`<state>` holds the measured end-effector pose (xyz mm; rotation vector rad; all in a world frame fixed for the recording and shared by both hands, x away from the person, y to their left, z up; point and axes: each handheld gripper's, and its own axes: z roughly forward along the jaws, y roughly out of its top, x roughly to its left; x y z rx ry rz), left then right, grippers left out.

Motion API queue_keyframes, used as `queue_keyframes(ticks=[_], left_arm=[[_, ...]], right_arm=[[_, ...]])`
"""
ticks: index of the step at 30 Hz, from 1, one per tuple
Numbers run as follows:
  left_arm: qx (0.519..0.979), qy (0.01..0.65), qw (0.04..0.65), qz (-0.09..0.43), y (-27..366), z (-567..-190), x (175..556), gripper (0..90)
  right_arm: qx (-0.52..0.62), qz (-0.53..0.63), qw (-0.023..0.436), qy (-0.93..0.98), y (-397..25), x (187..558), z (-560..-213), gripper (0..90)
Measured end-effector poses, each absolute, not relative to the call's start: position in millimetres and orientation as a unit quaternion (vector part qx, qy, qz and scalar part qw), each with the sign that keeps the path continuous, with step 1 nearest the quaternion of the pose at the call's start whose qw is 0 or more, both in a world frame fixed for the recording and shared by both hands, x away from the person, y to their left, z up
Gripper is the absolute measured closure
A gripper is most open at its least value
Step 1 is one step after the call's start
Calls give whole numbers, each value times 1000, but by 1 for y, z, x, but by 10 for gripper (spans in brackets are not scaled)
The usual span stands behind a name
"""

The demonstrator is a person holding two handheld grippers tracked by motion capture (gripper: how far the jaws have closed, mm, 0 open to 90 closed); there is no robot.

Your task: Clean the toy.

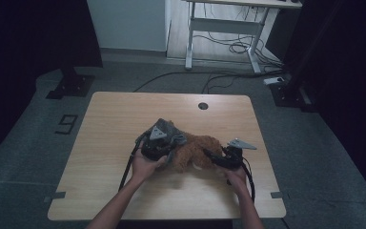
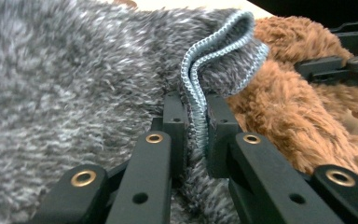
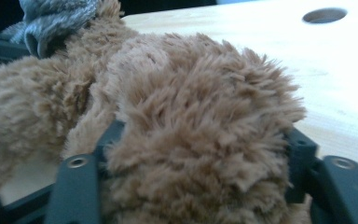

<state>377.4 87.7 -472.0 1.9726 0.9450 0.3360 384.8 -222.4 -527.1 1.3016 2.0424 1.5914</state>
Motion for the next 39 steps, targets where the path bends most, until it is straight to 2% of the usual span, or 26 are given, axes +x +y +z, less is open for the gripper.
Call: queue_keyframes(ticks=[6,11,13,15,21,26,30,33,36,39], left_arm=[[789,387,464,110,100,-489,353,813],[787,386,470,101,104,-495,344,814],[788,386,469,100,104,-495,342,814],[790,384,468,98,103,-495,338,814],[784,387,477,87,101,-480,331,813],[796,341,484,123,64,-437,337,814],[803,326,486,116,25,-419,352,813],[826,316,452,118,-5,-425,362,813],[845,321,410,123,-13,-447,368,813],[833,331,429,111,-4,-459,370,814]], right_arm=[[456,523,123,709,-219,365,-521,171],[464,501,111,722,-218,358,-520,134],[466,493,109,726,-217,355,-521,136],[469,493,96,726,-218,351,-525,190],[456,490,118,734,-214,339,-529,284],[451,493,129,733,-214,337,-530,311],[448,492,138,734,-214,334,-530,321],[456,499,134,725,-216,336,-531,335],[455,502,131,724,-218,336,-532,342],[453,503,131,724,-219,337,-532,351]])
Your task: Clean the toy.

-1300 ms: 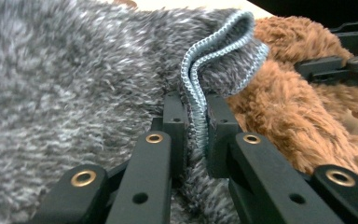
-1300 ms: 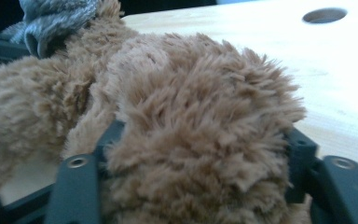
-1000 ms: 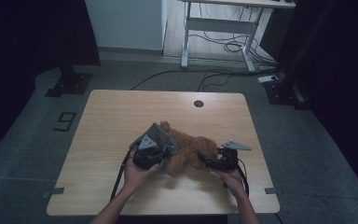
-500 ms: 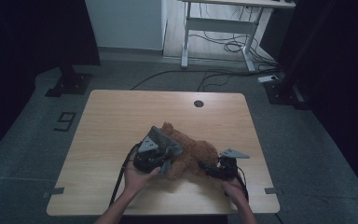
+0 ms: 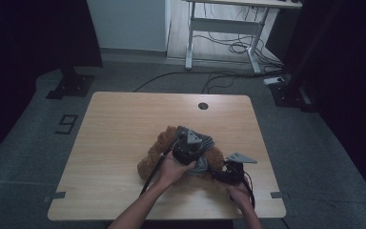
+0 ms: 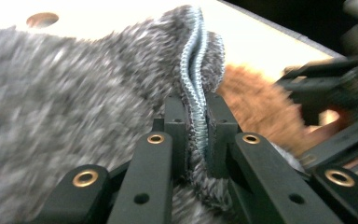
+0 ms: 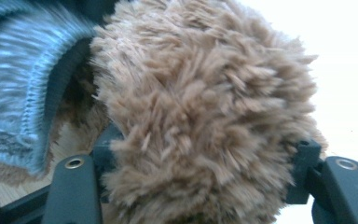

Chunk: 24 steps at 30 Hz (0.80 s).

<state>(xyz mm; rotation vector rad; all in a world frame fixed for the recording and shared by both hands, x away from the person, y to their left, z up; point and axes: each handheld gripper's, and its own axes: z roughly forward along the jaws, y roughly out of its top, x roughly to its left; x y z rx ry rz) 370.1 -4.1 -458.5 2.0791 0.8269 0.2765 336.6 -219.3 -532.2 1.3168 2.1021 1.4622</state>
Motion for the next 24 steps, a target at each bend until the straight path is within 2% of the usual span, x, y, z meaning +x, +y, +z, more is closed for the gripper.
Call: queue_keyframes(ticks=[1,8,14,20,24], left_arm=[[826,338,439,101,6,-459,370,814],[820,345,439,128,32,-451,363,814],[787,390,455,145,88,-442,364,813],[782,420,432,160,124,-447,365,811],[785,436,420,134,136,-464,367,810]], right_arm=[[449,505,135,725,-218,337,-532,356],[444,502,142,729,-216,335,-531,362],[442,508,133,728,-220,337,-532,362],[443,508,129,728,-221,337,-532,362],[440,508,124,730,-223,337,-533,361]])
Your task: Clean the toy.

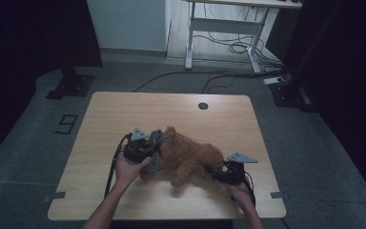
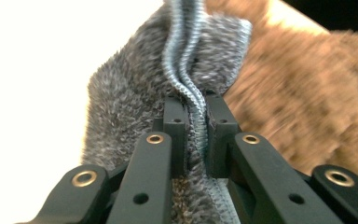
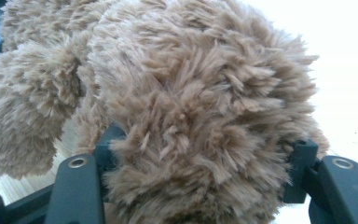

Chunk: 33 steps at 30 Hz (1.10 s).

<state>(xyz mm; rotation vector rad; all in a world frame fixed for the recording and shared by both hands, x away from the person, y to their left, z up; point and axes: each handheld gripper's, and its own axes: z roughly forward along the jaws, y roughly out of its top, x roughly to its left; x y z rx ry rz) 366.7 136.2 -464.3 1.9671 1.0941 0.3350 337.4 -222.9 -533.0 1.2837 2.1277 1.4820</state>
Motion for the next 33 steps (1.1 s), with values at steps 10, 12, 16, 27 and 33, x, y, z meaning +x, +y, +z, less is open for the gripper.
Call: queue_keyframes(ticks=[10,12,16,27,33], left_arm=[[772,444,445,97,136,-486,368,810],[772,443,446,98,134,-485,372,812],[760,454,452,106,130,-483,390,815],[780,453,411,133,145,-495,386,818],[778,473,383,154,170,-500,376,818]], right_arm=[[430,511,131,733,-222,337,-534,381],[418,521,142,731,-220,339,-534,404],[411,520,174,728,-216,351,-532,408],[411,522,173,727,-224,363,-536,380],[419,520,167,725,-226,360,-536,378]])
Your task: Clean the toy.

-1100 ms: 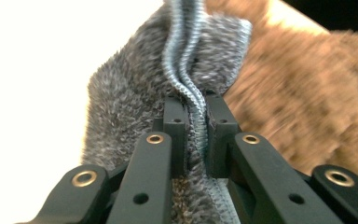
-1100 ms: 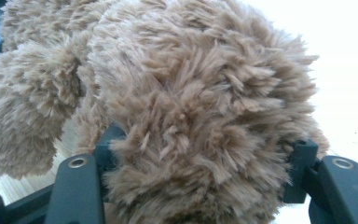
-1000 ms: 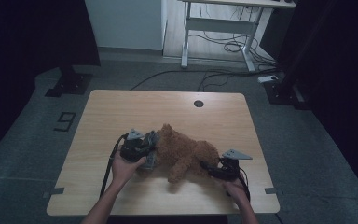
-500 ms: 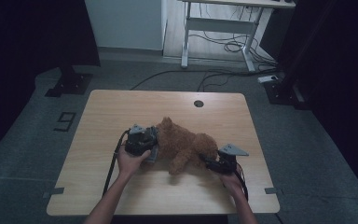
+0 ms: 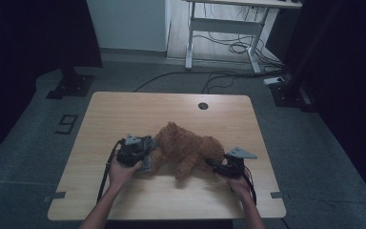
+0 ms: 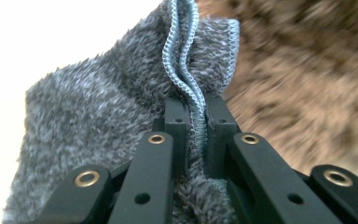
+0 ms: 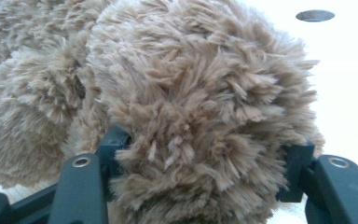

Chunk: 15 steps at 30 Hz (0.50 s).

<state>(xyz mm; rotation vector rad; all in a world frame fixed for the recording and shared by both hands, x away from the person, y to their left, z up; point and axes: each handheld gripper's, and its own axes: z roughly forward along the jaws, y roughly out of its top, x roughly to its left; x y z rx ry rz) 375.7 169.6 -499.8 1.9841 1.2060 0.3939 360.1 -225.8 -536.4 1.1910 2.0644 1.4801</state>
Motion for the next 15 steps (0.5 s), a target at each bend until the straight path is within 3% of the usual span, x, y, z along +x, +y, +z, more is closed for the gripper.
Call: queue_keyframes(ticks=[4,8,15], left_arm=[[763,468,419,152,174,-478,377,818],[760,451,446,140,153,-457,381,816],[773,465,412,122,114,-472,403,814]], right_arm=[[420,521,165,724,-225,360,-536,374],[419,521,165,725,-225,359,-536,372],[428,528,156,716,-228,359,-539,369]])
